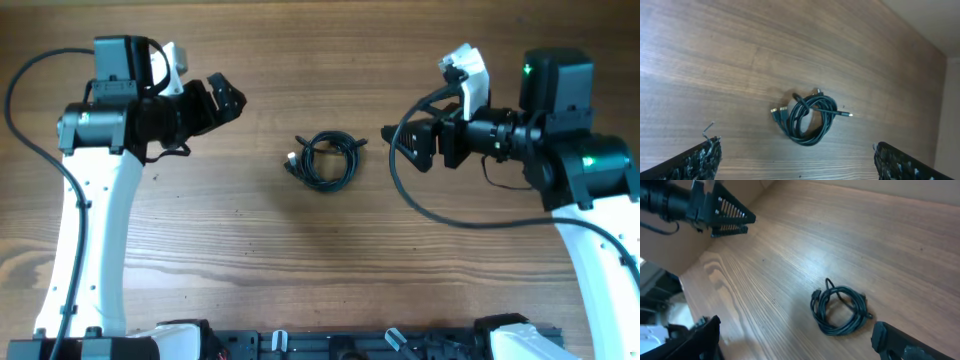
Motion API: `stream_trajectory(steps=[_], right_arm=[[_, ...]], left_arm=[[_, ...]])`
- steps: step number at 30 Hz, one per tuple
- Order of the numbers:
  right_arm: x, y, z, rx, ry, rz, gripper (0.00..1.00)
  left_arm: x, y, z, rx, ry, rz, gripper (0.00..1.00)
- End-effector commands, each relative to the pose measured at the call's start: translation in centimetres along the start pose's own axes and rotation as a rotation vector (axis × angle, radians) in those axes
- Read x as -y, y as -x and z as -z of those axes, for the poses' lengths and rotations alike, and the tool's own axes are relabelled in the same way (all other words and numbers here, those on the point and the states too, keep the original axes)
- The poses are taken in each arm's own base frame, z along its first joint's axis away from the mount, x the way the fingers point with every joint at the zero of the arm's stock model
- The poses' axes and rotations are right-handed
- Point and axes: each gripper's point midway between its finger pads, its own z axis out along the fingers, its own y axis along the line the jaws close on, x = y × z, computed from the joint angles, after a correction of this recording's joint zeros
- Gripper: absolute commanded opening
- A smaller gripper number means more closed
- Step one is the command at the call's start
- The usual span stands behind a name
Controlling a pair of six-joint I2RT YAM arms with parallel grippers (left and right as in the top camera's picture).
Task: Untangle cables
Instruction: 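Move both grippers to the black cable bundle and grasp it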
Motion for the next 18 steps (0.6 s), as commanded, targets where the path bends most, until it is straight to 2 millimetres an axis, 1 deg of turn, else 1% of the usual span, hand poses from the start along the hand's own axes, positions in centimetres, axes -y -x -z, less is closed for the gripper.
stream_trajectory(steps=[1, 2, 3, 4, 6, 7, 8, 9, 10, 11, 13, 14, 18], right_arm=[[0.2, 0.8, -0.3, 0.011, 0.009, -0.080, 0.99], [1.2, 0.7, -0.3, 0.008, -0.049, -0.099, 0.90], [2.1, 0.7, -0.2, 0.009, -0.100, -0.133, 0.90], [2.5, 0.6, -0.2, 0.008, -0.123, -0.142, 0.90], [2.8, 0.6, -0.1, 0.007, -0.139, -0.147, 0.90], [2.8, 0.5, -0.1, 0.006, -0.140, -0.148, 0.90], [2.8, 0.5, -0.1, 0.006, -0.141, -0.147, 0.90], [3.0, 0.5, -0.1, 0.005, -0.150, -0.148, 0.90], [3.1, 0.4, -0.1, 0.002, -0.161, -0.155, 0.90], [3.7, 0.1, 0.0, -0.006, -0.196, -0.182, 0.90], [4.3, -0.6, 0.2, -0.028, -0.234, -0.199, 0.90], [4.3, -1.0, 0.2, -0.043, -0.242, -0.210, 0.90], [4.4, -1.3, 0.2, -0.054, -0.241, -0.218, 0.90]], left_arm=[[3.0, -1.0, -1.7, -0.027, -0.022, -0.142, 0.98], [3.3, -1.6, -3.1, -0.045, 0.015, -0.179, 0.96], [3.9, -2.4, -4.7, -0.079, 0.022, -0.252, 0.93], [4.6, -3.3, -7.0, -0.121, 0.016, -0.307, 0.92], [5.2, -4.0, -10.2, -0.158, 0.005, -0.375, 0.89], [5.6, -4.4, -12.6, -0.175, -0.006, -0.418, 0.88], [6.1, -4.9, -14.7, -0.185, -0.020, -0.459, 0.88], [6.6, -5.3, -16.2, -0.189, -0.032, -0.490, 0.88], [6.9, -5.7, -17.4, -0.194, -0.041, -0.519, 0.87], [7.4, -6.6, -19.2, -0.206, -0.055, -0.586, 0.85], [7.4, -7.8, -21.3, -0.230, -0.054, -0.655, 0.78], [6.6, -8.2, -22.4, -0.243, -0.022, -0.677, 0.77], [4.3, -8.2, -23.9, -0.252, 0.075, -0.691, 0.74]])
